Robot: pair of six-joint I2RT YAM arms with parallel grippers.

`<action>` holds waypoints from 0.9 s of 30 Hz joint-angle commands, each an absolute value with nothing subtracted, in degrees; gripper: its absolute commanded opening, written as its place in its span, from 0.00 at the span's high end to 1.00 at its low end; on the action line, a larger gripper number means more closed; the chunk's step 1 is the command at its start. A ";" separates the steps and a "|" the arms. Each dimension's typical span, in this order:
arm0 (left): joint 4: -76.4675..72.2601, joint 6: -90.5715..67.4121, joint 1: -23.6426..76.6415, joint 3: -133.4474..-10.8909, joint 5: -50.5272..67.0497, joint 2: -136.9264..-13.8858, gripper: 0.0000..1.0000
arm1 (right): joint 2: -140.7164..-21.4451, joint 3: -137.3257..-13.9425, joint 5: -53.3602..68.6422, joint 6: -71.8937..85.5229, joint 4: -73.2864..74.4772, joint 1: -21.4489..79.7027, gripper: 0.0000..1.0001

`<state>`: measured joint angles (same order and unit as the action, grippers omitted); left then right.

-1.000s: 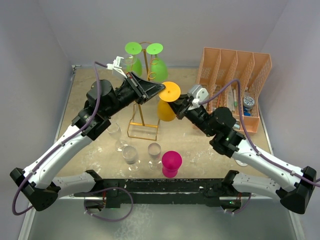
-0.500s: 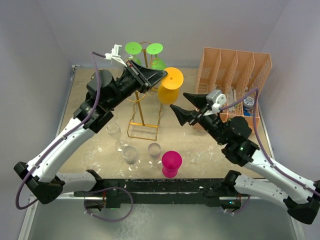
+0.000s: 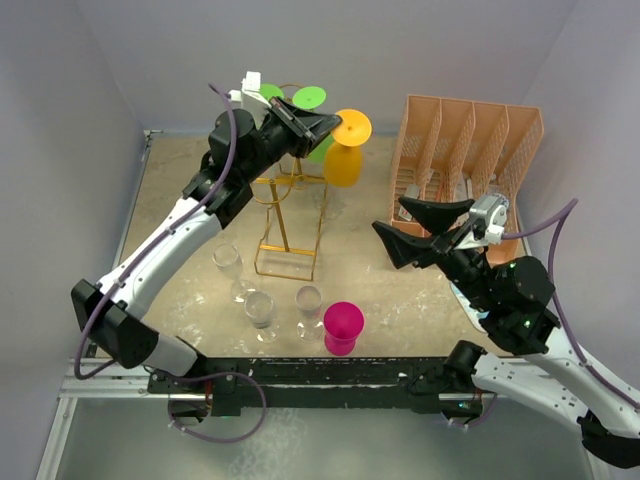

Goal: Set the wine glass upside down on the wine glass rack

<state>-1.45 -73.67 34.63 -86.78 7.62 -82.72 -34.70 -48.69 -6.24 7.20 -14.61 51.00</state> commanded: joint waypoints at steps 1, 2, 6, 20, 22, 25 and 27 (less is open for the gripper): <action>-5.51 -74.65 31.36 -92.76 8.49 -84.97 1.00 | -34.05 -50.03 -3.85 8.69 -13.91 51.15 0.30; -4.14 -73.79 30.88 -93.47 7.59 -85.44 1.00 | -33.89 -50.29 -4.25 9.14 -14.32 51.15 0.29; -2.55 -72.63 29.88 -93.95 5.78 -86.69 1.00 | -33.65 -50.20 -3.98 9.95 -17.31 51.15 0.29; -1.72 -73.79 28.94 -95.86 3.58 -91.47 1.00 | -31.08 -48.74 -5.94 13.56 -17.14 51.15 0.29; -1.82 -74.61 28.64 -95.61 3.18 -91.92 1.00 | -30.33 -48.33 -7.14 14.09 -17.22 51.20 0.30; -1.30 -74.48 28.30 -95.45 1.08 -92.11 1.00 | -29.37 -47.92 -8.36 14.50 -17.23 51.15 0.30; -0.07 -73.31 28.31 -95.45 -1.02 -91.71 1.00 | -29.06 -47.87 -7.97 14.31 -17.15 51.15 0.30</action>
